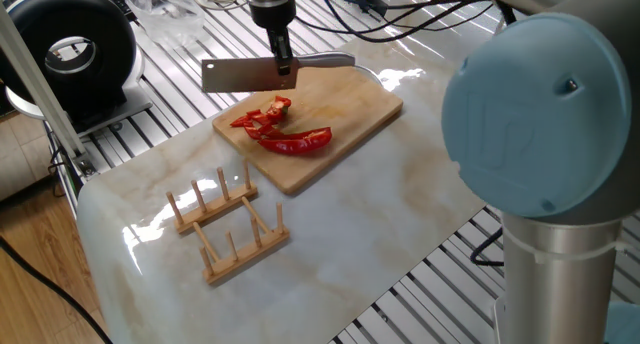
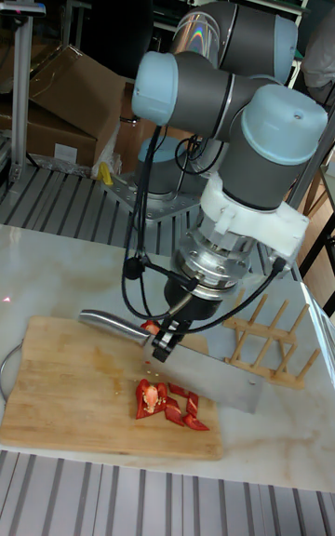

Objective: Chop the chili peppers

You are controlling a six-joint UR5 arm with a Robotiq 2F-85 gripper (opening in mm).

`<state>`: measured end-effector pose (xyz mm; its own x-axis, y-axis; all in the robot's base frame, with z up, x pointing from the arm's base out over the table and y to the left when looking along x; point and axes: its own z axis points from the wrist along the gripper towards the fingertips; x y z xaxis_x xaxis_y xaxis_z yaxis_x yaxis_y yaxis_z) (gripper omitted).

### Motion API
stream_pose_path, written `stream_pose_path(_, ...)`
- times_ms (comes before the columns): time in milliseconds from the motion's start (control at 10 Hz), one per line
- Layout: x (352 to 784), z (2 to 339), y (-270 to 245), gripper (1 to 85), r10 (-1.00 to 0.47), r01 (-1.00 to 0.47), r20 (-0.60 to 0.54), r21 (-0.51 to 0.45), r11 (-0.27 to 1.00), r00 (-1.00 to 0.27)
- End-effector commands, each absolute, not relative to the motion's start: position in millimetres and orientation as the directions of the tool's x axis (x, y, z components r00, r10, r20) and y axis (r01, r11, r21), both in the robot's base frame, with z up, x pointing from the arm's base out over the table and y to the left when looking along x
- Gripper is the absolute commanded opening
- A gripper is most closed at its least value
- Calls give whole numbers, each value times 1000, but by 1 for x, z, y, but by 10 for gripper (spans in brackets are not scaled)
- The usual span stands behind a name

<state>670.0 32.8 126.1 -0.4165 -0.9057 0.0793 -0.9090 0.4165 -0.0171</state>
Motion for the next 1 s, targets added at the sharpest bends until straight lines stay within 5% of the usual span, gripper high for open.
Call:
stream_pose_path(0,678,120,58,13,-918,-919,46,-9,395,-395)
stream_pose_path(900,692,81,65,13,-924,-930,109,-25,367,-368)
